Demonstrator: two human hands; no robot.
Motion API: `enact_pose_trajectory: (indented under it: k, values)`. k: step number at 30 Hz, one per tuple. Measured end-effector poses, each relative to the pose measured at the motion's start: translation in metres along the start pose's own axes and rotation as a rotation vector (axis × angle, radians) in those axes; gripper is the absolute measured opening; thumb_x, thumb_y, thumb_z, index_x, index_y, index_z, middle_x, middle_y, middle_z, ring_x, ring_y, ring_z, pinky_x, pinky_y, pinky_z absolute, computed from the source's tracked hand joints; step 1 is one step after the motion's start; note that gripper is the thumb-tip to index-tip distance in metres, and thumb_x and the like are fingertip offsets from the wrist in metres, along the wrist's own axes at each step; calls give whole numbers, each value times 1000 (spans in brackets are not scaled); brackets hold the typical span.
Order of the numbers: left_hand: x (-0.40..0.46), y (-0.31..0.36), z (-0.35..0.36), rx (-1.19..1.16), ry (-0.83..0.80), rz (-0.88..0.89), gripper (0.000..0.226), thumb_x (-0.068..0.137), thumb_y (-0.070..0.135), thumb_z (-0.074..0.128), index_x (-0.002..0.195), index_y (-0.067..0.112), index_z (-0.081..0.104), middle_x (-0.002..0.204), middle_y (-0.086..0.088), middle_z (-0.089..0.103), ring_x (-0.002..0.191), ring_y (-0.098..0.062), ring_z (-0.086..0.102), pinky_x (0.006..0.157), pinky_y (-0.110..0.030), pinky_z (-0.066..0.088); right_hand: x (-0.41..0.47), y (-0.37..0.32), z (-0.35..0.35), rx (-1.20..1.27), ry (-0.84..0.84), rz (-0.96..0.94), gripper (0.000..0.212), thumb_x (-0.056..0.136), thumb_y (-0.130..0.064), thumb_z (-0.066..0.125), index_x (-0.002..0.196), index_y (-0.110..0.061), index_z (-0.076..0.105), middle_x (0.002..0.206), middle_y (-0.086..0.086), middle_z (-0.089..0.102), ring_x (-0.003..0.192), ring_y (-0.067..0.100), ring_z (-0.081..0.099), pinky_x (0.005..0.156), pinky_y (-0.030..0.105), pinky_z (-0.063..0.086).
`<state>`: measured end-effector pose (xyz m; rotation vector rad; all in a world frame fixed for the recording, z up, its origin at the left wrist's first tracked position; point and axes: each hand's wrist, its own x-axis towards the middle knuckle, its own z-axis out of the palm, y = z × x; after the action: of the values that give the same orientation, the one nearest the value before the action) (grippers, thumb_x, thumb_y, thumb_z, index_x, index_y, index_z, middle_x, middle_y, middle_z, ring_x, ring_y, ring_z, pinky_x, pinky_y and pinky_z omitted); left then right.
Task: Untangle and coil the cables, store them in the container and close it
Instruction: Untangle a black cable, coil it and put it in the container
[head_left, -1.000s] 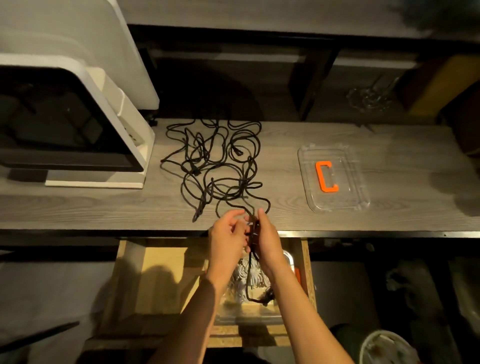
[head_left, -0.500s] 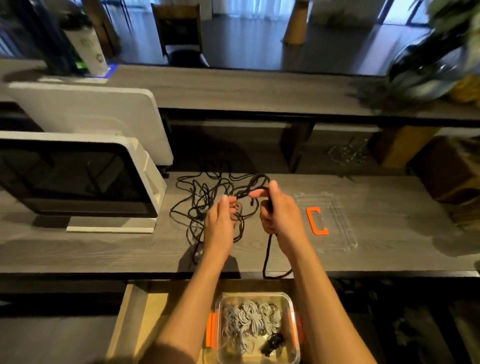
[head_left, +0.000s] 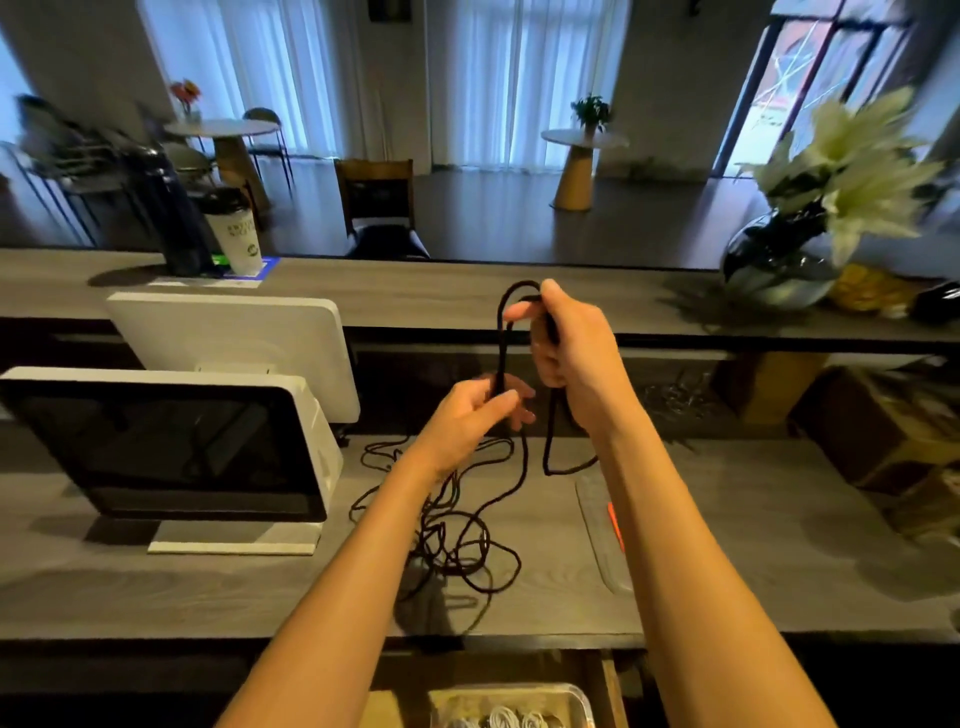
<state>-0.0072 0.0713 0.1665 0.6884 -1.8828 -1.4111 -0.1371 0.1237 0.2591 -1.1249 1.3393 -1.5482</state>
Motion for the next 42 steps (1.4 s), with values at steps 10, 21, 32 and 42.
enact_pose_trajectory:
  k: [10,21,32,42]
  values:
    - [-7,-1,-15,-24,346,-33,21,102,20,52,93,18,71,52,9,42,45,-9,36,44,-28,31,18,0,-7,40,41,47,49,106,-43,36,90,-14,72,52,-4,34,45,10,24,45,25,16]
    - [11,55,-46,-268,262,-188,28,107,25,41,86,12,55,51,8,30,42,-6,25,40,-21,26,17,82,-11,-278,432,205,29,105,-29,41,109,-12,64,105,5,56,94,17,54,83,32,44]
    - [63,126,-28,-774,403,-120,27,109,15,34,87,8,48,50,-2,54,45,-13,57,66,-39,58,-14,63,45,-52,-97,-56,63,90,-50,56,140,-11,51,128,-1,64,114,8,63,102,25,47]
    - [68,97,-71,-419,588,-221,24,106,19,45,116,2,59,82,-4,70,79,-19,69,70,-42,58,-17,43,23,141,-219,32,37,106,-35,40,91,-14,67,55,-2,30,45,11,20,45,28,13]
